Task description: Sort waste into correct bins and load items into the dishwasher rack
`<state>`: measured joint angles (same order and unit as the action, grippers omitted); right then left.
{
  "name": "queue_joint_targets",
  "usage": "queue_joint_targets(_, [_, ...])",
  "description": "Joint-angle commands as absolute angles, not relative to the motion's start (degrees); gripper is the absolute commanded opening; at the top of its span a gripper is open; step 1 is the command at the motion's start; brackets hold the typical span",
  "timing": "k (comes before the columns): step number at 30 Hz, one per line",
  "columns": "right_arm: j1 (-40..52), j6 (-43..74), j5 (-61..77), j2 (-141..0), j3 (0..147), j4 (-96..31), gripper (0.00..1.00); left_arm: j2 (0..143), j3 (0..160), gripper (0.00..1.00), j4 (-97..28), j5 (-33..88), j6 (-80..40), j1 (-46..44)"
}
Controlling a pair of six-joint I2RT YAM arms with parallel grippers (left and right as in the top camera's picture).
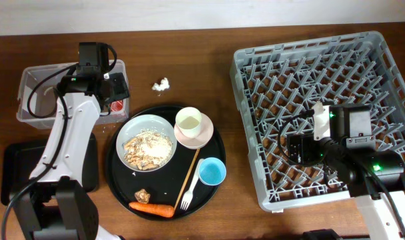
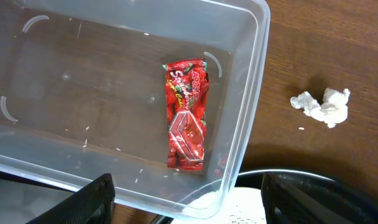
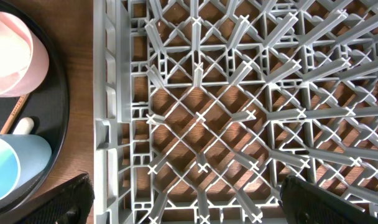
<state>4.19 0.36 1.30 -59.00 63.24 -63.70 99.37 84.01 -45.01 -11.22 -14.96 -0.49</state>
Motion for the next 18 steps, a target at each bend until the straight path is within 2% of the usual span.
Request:
queue_joint_targets(1, [4.45,0.49,0.6,-58.87,64.47,-63.7,0.99,99.53,84.47,0.75,-45.3,-11.18,-14.48,-0.21])
queue_joint_targets(5, [4.45,0.49,0.6,-58.87,64.47,-63.7,0.99,99.53,84.47,0.73,-43.72,-3.73,-14.44,-0.38])
queue_joint_targets(8, [4.45,0.49,0.6,-58.89,64.47,-63.68,0.99,99.66,84.47,0.72,-37.69,2.61,-12.23,-2.11])
queue_joint_targets(18, [4.45,0.49,0.6,-59.37,64.4,-63.7,0.99,110.04,84.47,0.7,-21.32,2.61,-12.08,-10.13])
